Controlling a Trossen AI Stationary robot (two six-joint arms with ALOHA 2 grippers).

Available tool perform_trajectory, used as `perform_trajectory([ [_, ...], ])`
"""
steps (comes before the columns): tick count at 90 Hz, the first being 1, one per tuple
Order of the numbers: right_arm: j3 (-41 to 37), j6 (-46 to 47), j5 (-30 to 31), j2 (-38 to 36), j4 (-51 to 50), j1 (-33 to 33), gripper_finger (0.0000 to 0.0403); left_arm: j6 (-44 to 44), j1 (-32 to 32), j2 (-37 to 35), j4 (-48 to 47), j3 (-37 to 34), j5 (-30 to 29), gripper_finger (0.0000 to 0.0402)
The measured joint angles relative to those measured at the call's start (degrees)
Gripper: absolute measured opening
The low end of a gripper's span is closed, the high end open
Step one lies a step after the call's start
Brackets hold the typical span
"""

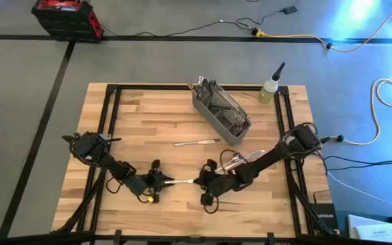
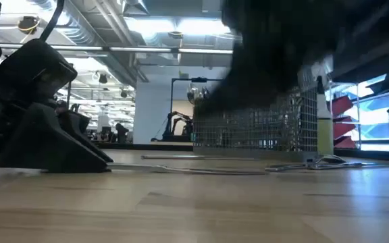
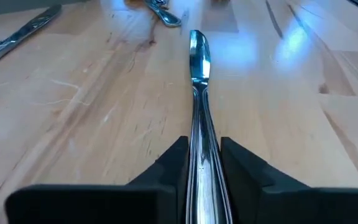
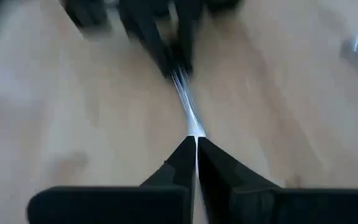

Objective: Sort silverware
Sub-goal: Put the silver knife into the gray silverware organizer

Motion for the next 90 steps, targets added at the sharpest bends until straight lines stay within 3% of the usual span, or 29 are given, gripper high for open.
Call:
perform_trajectory([
  [11, -0.06, -0.31, 0.47, -1.93, 2.13, 0.71, 0.0, 0.49, 0.0, 0.02, -0.51, 1.04, -0.54, 0.0059],
  [46, 0.07, -9.6, 1.93, -3.35, 22.73, 7.99, 0.0, 2.81, 0.02, 0.24, 2.54, 3.26, -0.78, 0.0061],
  [76, 0.09, -24.19, -2.53, -3.38, 24.53, 13.75, 0.0, 7.75, 0.01, 0.13, 13.94, 3.39, -1.11, 0.0062],
  [90, 0.11, -25.49, -3.9, -3.44, 21.8, 16.29, 0.0006, 9.91, 0.0, 0.12, 19.38, 3.41, -1.47, 0.0062],
])
